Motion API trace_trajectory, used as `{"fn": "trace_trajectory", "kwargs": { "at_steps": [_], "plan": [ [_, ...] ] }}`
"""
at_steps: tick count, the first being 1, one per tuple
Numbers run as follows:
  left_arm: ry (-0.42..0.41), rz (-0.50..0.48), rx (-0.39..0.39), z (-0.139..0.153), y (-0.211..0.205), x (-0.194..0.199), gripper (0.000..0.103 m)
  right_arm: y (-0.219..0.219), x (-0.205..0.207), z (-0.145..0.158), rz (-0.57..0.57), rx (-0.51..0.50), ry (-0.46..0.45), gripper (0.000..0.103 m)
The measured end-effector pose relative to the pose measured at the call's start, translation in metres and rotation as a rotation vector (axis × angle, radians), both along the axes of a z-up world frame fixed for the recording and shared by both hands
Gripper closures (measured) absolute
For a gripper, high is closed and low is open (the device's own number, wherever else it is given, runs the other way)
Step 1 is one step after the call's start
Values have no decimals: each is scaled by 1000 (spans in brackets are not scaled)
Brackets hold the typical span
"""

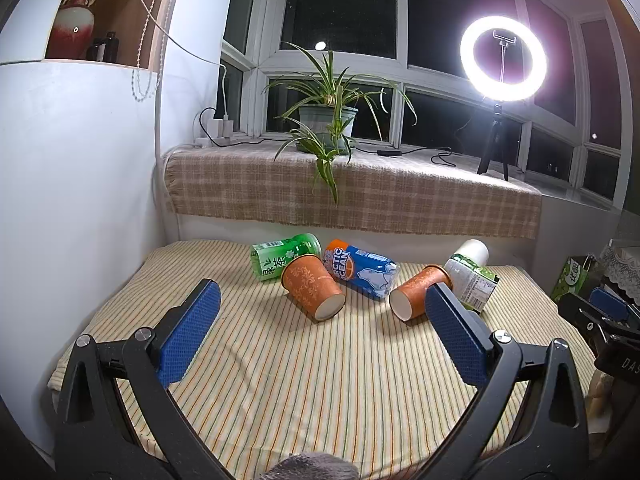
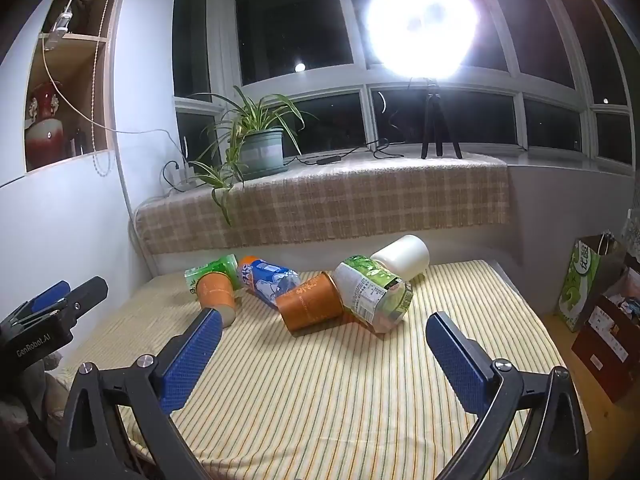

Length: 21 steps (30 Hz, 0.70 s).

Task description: Flip cup upright

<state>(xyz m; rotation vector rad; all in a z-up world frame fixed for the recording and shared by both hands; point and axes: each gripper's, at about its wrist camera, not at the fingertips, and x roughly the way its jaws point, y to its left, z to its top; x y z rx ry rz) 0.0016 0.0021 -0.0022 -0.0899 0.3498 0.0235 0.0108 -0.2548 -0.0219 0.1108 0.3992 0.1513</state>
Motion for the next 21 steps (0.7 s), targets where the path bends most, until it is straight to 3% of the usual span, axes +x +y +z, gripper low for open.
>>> {"fn": "trace_trajectory", "kwargs": {
  "at_steps": [21],
  "plan": [
    [1, 1, 1, -2, -1, 1, 0, -1, 2, -3, 3, 3, 8, 0]
  ]
}}
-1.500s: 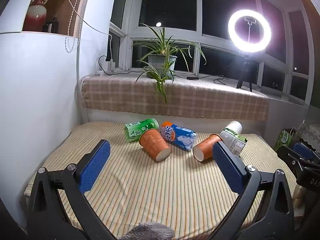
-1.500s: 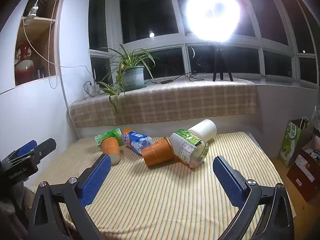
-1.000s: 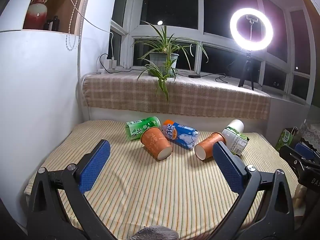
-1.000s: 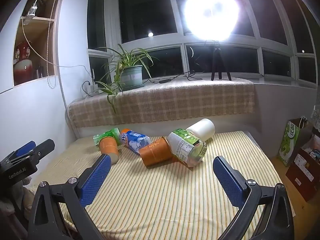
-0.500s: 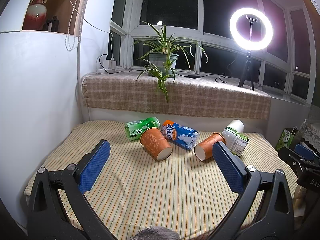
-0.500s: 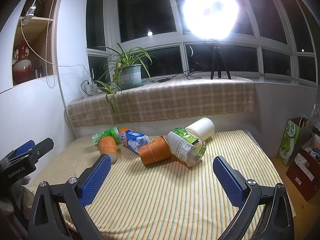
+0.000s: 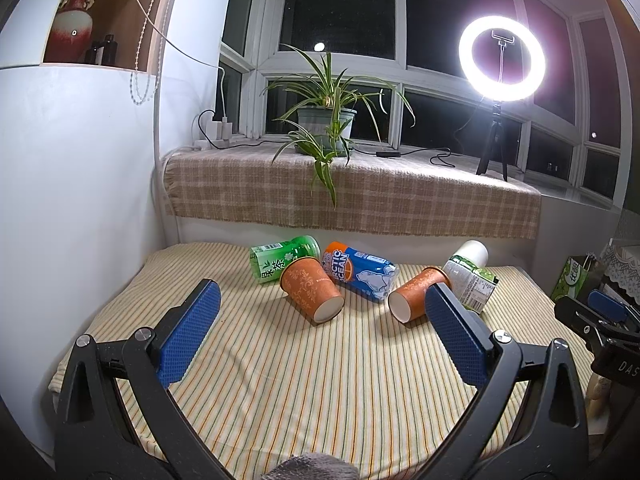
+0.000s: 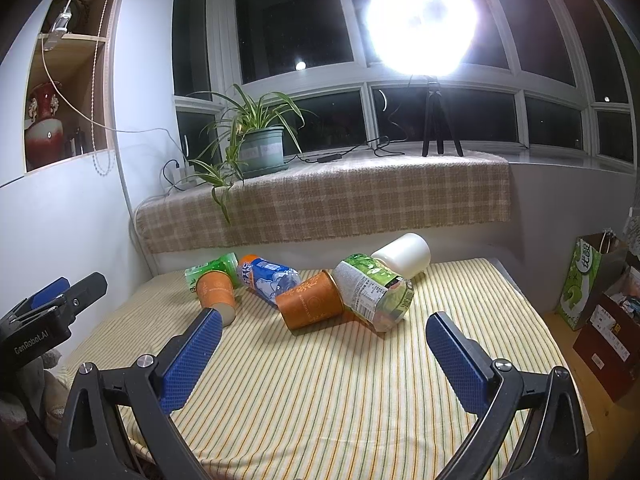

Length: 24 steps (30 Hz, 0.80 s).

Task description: Flip cup upright

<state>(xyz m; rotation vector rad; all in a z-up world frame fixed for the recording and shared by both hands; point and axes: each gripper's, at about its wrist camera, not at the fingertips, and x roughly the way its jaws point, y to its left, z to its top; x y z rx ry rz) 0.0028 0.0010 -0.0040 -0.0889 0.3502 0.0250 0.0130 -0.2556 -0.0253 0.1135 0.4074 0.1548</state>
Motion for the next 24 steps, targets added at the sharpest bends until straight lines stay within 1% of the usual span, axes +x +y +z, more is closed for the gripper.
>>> {"fn": "trace_trajectory", "kwargs": {
  "at_steps": [13, 17, 19, 24],
  "plan": [
    [1, 2, 1, -1, 0, 0, 0, 3, 3, -1, 8, 0, 7, 0],
    [3, 4, -3, -1, 0, 1, 0, 5, 9, 4, 20, -5, 16, 0],
    [4, 6, -3, 1, 2, 8, 0, 6, 12, 6, 27, -5, 20, 0],
    [13, 9, -30, 2, 13, 13, 0, 10, 29, 9, 61, -13, 37, 0]
  ]
}}
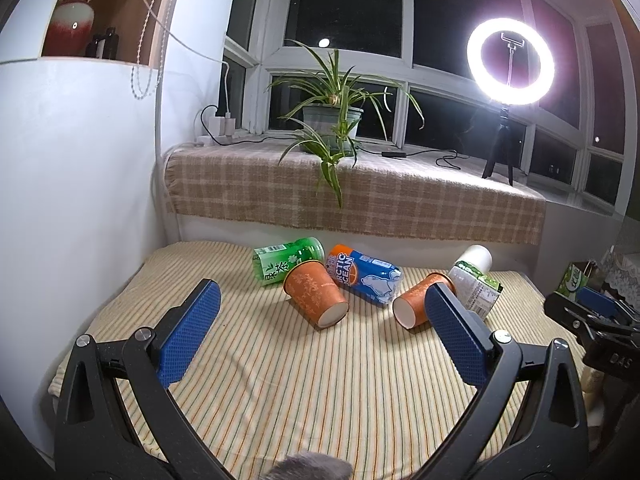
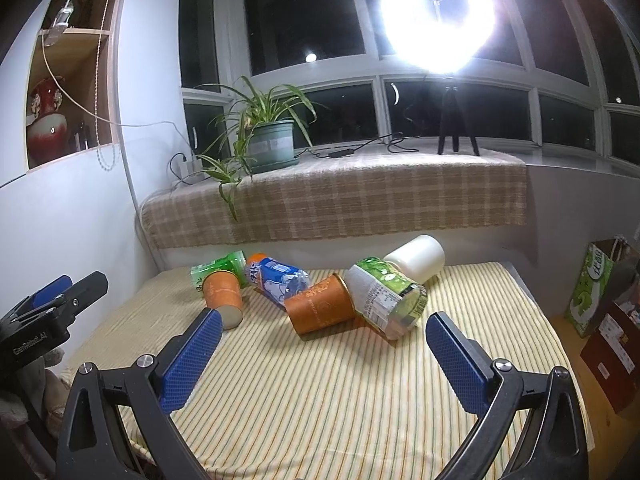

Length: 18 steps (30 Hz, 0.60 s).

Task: Flip cup upright
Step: 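Move the right tool to the blue Arctic Ocean bottle and close on it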

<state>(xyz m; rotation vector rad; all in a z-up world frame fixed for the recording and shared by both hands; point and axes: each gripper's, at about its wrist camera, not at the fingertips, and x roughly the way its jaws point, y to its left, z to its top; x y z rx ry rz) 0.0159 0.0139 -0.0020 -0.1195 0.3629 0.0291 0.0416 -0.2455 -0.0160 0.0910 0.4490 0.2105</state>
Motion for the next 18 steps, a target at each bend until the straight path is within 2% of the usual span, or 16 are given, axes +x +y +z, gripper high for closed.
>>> {"fn": "trace_trajectory", "kwargs": {
  "at_steps": [6, 12, 18],
  "plan": [
    [29, 26, 2, -2, 17, 3, 0, 13, 37, -2, 96, -41, 53, 0],
    [70, 46, -4, -9, 39, 2, 0, 38, 84, -4, 220, -139, 110, 0],
    [104, 80, 5, -12, 55, 2, 0, 68, 139, -9, 351, -230, 204, 0]
  ]
}}
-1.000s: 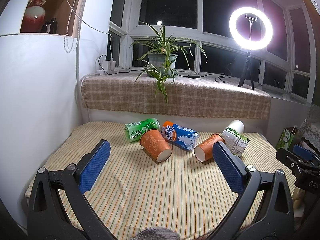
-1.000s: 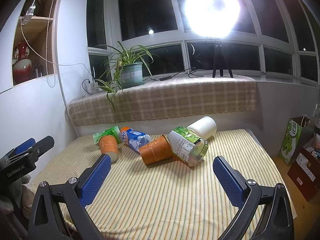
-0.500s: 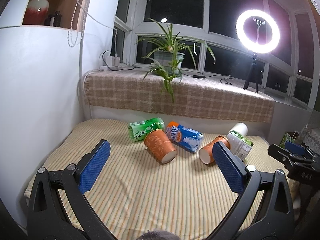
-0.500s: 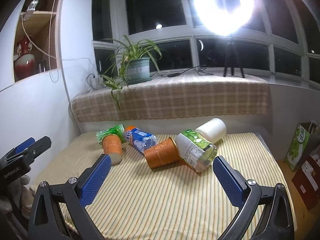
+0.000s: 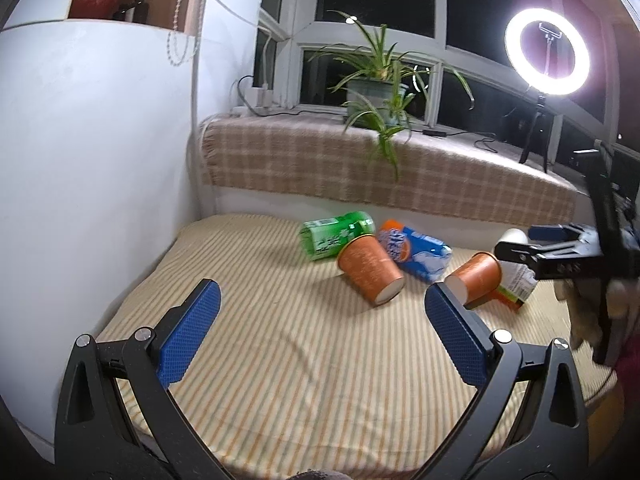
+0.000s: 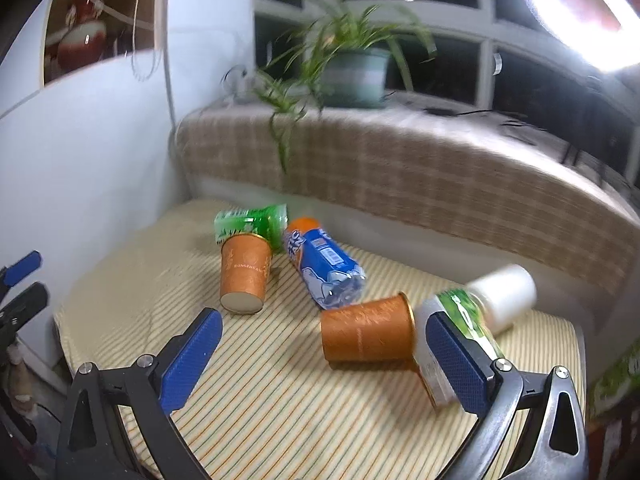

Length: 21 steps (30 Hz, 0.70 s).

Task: Flip cup upright
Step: 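Move the right tool to the blue Arctic Ocean bottle and close on it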

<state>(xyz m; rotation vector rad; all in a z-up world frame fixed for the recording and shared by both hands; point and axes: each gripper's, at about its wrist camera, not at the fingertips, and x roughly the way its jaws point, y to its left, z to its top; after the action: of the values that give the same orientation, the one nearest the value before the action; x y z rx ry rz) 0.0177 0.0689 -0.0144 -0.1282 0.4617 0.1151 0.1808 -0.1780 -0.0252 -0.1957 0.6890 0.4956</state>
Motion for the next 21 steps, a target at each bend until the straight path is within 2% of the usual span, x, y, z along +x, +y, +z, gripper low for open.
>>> {"fn": "trace_trajectory", "kwargs": {
  "at_steps": [5, 10, 17, 21],
  "plan": [
    [18, 33, 2, -1, 15, -2, 0, 25, 39, -11, 79, -100, 67, 4],
    [43, 66, -3, -5, 30, -4, 0, 48, 76, -26, 141, -158, 164, 6],
    [61, 120, -12, -7, 51, -9, 0, 70, 119, -53, 169, -250, 279, 14],
    [64, 146, -13, -8, 60, -13, 0, 81, 135, -66, 171, -313, 310, 18]
  ]
}}
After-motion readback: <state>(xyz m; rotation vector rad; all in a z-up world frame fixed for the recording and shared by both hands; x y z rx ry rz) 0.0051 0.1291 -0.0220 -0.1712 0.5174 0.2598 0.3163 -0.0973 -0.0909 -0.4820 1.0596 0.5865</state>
